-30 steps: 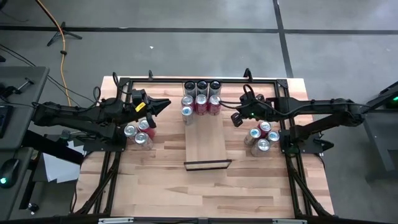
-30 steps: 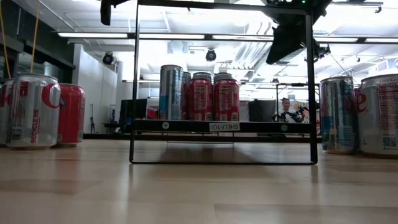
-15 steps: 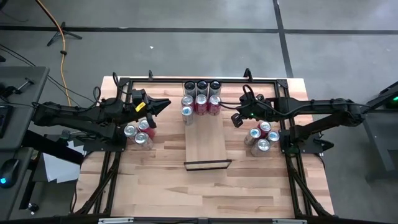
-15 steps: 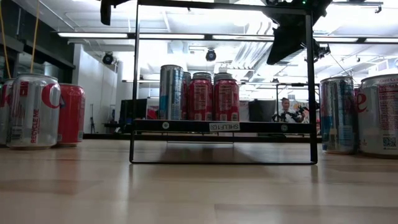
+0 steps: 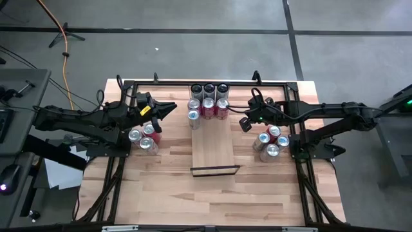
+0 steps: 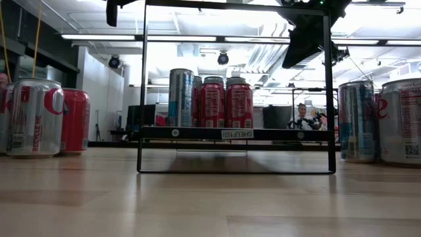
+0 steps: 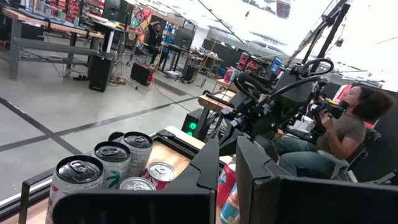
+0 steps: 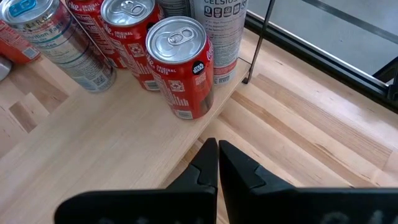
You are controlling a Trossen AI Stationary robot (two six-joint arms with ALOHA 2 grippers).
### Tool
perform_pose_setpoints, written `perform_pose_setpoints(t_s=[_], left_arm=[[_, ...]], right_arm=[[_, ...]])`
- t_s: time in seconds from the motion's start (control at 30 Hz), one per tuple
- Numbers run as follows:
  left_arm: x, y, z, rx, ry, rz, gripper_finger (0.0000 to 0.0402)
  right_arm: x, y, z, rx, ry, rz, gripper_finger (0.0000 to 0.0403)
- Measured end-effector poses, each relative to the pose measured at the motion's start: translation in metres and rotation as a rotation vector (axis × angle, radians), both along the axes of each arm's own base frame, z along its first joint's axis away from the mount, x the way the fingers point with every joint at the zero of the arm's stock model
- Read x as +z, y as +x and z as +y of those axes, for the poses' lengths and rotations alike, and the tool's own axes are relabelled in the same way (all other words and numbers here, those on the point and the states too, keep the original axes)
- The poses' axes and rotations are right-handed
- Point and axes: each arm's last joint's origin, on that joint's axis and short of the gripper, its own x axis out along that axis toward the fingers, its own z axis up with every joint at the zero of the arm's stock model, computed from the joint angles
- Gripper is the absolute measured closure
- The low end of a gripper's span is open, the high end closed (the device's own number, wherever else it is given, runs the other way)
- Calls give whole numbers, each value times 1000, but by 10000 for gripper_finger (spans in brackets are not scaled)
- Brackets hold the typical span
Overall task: Place canned beverage on shelf
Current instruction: Put the left blue soda can on the shelf aligned with the other blue soda cans
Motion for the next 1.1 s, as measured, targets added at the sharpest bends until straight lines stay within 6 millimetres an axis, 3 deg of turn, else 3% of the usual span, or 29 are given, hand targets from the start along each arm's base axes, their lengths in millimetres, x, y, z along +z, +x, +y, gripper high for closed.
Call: perform_pose_setpoints(t_s=[0.23,0.37,0.67,0.8,0.93,1.1], left_arm=[[0,0,0,0,0,0,401],[0,0,0,1,13,5,401],[0,0,0,-12,3,0,401],[0,0,0,-12,3,-3,401],[1,0,0,-13,2,-9,401],[1,0,0,-14,1,-10,401]], right_arm=[[1,0,0,14,6,-3,403],[10,-7,2,91,14,-41,403],[60,-57,11,207,-74,-320,403],[84,-69,15,291,-165,-496,403],[96,-66,18,436,-216,-607,403],[95,-46,21,575,-215,-632,403]])
